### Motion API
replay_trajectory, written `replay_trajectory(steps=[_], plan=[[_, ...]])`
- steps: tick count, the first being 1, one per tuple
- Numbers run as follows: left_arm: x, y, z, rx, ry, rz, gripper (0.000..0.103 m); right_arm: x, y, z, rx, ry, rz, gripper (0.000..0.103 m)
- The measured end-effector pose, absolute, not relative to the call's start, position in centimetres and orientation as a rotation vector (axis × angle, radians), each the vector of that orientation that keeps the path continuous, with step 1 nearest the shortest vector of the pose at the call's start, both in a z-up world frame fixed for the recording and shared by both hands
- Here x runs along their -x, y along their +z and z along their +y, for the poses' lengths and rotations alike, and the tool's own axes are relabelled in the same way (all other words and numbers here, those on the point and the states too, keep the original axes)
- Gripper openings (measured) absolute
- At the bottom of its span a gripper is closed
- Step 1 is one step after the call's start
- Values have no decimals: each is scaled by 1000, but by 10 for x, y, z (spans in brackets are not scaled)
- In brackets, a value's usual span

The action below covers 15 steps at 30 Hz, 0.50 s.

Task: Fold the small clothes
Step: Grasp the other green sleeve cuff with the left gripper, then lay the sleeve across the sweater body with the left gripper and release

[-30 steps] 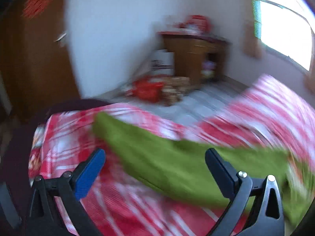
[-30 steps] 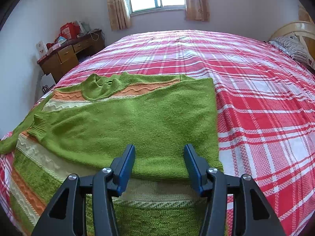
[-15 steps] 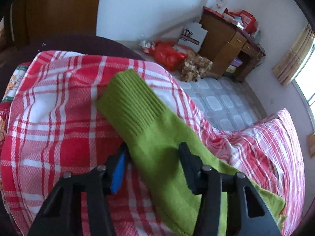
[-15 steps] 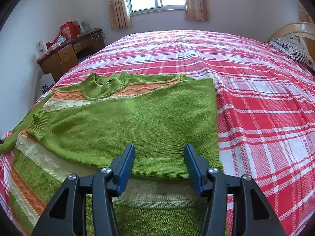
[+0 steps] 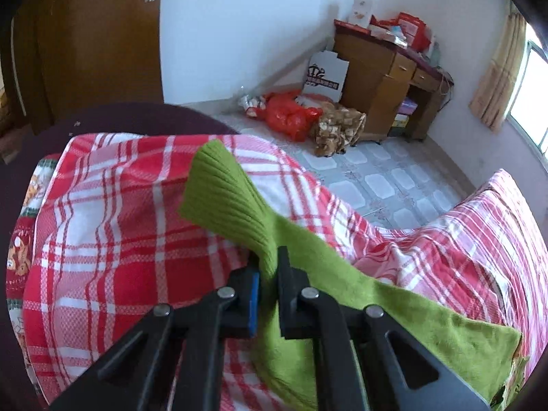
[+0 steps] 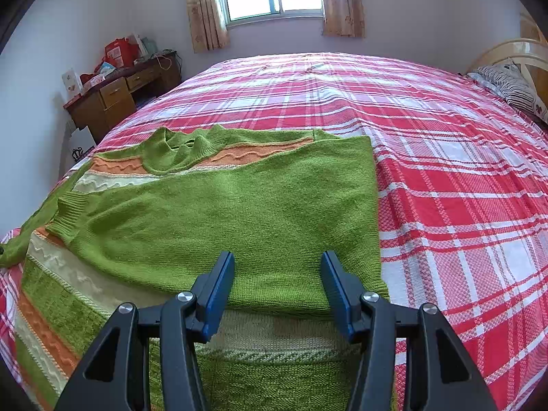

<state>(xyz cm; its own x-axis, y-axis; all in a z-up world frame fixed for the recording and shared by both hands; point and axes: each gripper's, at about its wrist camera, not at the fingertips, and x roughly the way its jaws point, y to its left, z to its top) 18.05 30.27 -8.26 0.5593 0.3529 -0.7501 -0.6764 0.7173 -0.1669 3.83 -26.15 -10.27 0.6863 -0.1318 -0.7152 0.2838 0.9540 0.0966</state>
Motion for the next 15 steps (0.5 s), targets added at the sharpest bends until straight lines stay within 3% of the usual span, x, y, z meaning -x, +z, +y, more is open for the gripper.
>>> replay_trajectory(steps=[3, 8, 15], plan=[[-182, -59, 274, 409, 558, 687, 8, -38, -103, -262, -209, -234, 781, 54], [-168, -6, 154, 156, 307, 503, 8, -38, -102, -262, -211, -232, 778, 54], [-134, -16, -17, -70, -58, 480, 8, -37, -102, -263, -222, -225, 771, 54]])
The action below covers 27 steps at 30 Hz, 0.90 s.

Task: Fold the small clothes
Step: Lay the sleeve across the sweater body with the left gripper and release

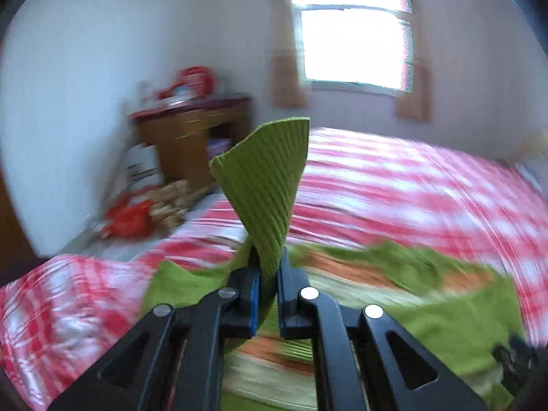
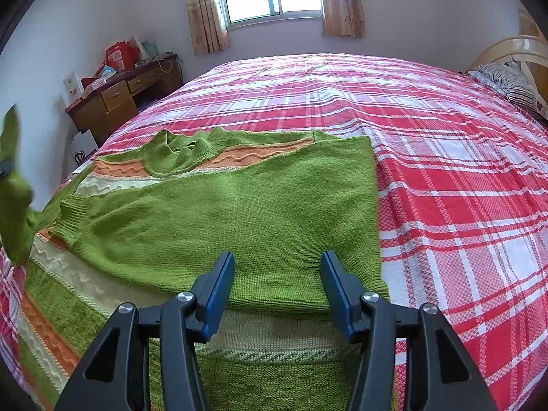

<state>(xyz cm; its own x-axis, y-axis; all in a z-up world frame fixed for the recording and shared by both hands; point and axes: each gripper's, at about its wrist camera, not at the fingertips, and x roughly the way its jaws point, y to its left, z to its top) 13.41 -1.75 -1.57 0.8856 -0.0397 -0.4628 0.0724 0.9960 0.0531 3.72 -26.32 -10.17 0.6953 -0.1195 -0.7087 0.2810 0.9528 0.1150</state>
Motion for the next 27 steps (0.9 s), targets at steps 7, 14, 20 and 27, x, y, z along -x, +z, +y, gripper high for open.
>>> replay_trajectory(steps=[7, 14, 20, 27], plan=[[-125, -71, -119, -232, -183, 611, 8, -36, -102, -264, -227, -223, 768, 54], [-108, -72, -93, -207, -333, 756, 60, -36, -102, -265, -232, -220, 764, 54], [-85, -68, -23, -97, -230, 701, 84, -36, -103, -264, -230, -221, 766, 54], [-87, -108, 27, -8, -77, 724, 83, -45, -93, -261, -283, -200, 800, 55]])
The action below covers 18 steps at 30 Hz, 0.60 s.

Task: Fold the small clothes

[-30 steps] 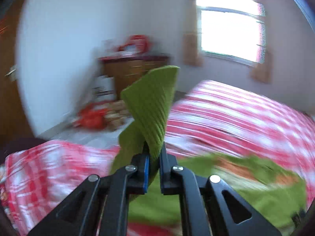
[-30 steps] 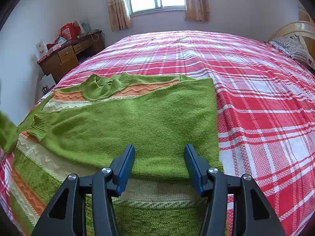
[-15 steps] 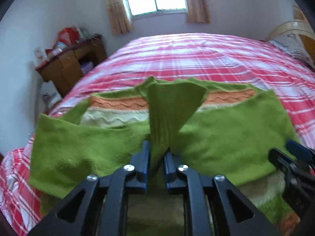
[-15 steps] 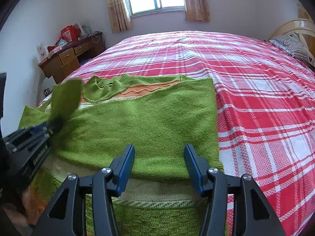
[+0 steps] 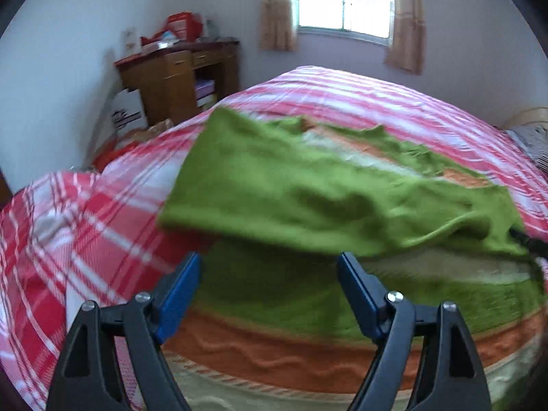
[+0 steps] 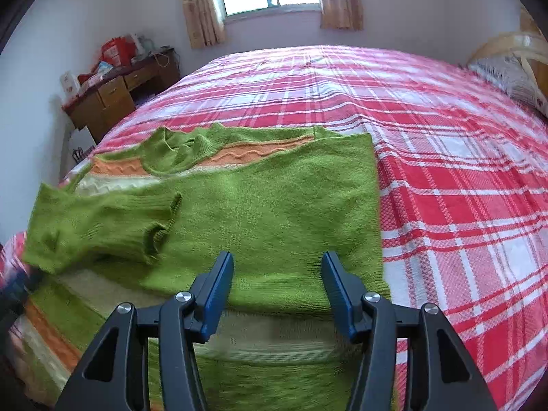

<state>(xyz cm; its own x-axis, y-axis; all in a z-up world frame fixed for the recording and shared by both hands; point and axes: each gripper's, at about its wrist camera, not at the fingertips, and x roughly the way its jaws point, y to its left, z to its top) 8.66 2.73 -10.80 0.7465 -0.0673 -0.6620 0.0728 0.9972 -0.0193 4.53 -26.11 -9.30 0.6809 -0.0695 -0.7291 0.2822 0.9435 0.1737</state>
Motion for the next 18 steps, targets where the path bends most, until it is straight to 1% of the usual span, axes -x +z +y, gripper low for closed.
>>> replay_trajectory(steps=[1, 3, 6, 8, 10, 12, 13, 14, 15, 16, 18], plan=[[-86, -114, 31, 20, -81, 727, 83, -45, -87, -259, -351, -141, 774, 55], [-82, -109, 34, 57, -93, 706, 84, -48, -77, -249, -447, -53, 728, 55], [-83, -111, 34, 81, -93, 711, 84, -75, -80, -224, -464, 1, 768, 55], [-80, -110, 33, 90, -101, 704, 84, -96, -91, -207, -421, 8, 808, 55], [-78, -111, 36, 100, -117, 704, 87, -113, -102, -188, -340, -9, 847, 55], [-76, -111, 38, 107, -138, 704, 94, -119, -101, -172, -236, -47, 840, 55], [-78, -112, 39, 110, -147, 705, 95, -121, -100, -167, -200, -60, 846, 47], [-77, -112, 37, 110, -152, 706, 96, -122, -100, -162, -162, -73, 848, 27], [-80, -113, 39, 108, -150, 707, 96, -125, -99, -162, -148, -69, 852, 18], [-80, -113, 40, 107, -149, 707, 96, -126, -97, -161, -145, -58, 853, 12], [-80, -113, 40, 109, -149, 707, 96, -124, -83, -163, -114, -75, 815, 11]])
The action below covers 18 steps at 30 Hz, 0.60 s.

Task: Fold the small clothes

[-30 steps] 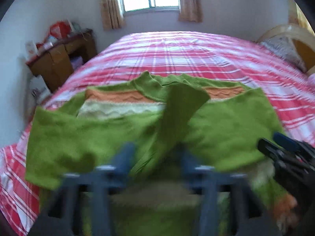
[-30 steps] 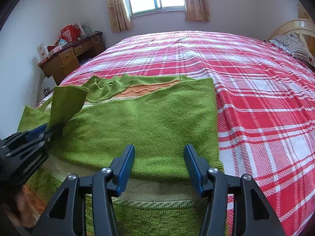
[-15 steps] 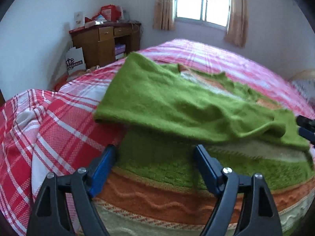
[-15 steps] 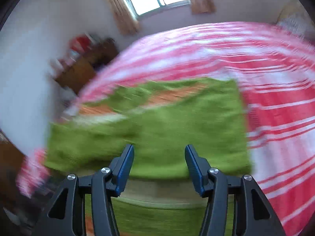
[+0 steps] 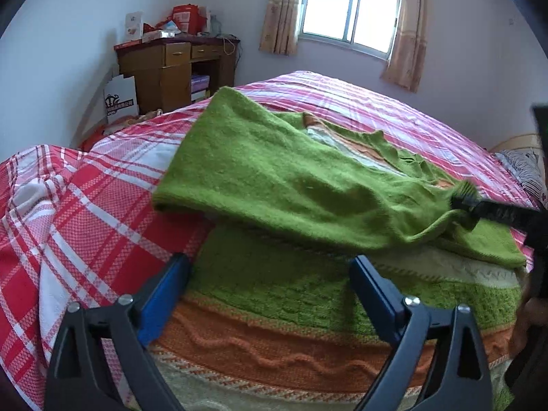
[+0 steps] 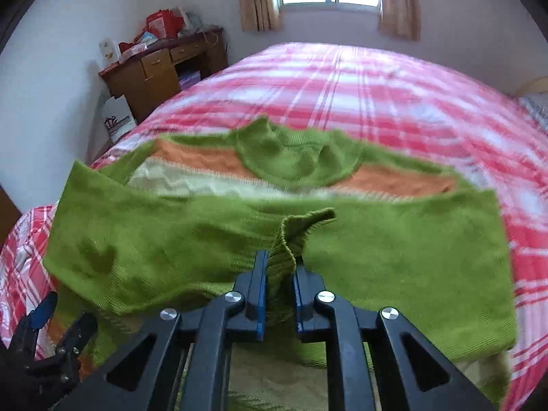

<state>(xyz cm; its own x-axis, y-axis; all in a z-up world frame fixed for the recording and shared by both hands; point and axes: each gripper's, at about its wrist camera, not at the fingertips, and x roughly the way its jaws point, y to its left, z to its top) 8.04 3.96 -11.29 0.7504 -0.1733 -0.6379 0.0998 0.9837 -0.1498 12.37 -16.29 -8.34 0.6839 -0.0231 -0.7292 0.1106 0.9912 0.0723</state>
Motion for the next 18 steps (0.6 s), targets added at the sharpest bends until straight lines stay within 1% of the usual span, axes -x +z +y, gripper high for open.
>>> replay_trajectory(steps=[7, 10, 14, 18], plan=[[-82, -114, 44, 121, -139, 711, 96, -102, -1, -181, -17, -132, 568, 10], [-82, -114, 46, 122, -137, 711, 96, -94, 17, -211, 20, -192, 530, 10], [-83, -114, 44, 108, -123, 714, 96, -83, 0, -245, 34, -245, 572, 10], [-84, -114, 43, 94, -112, 719, 96, -82, -54, -265, 41, -275, 712, 10]])
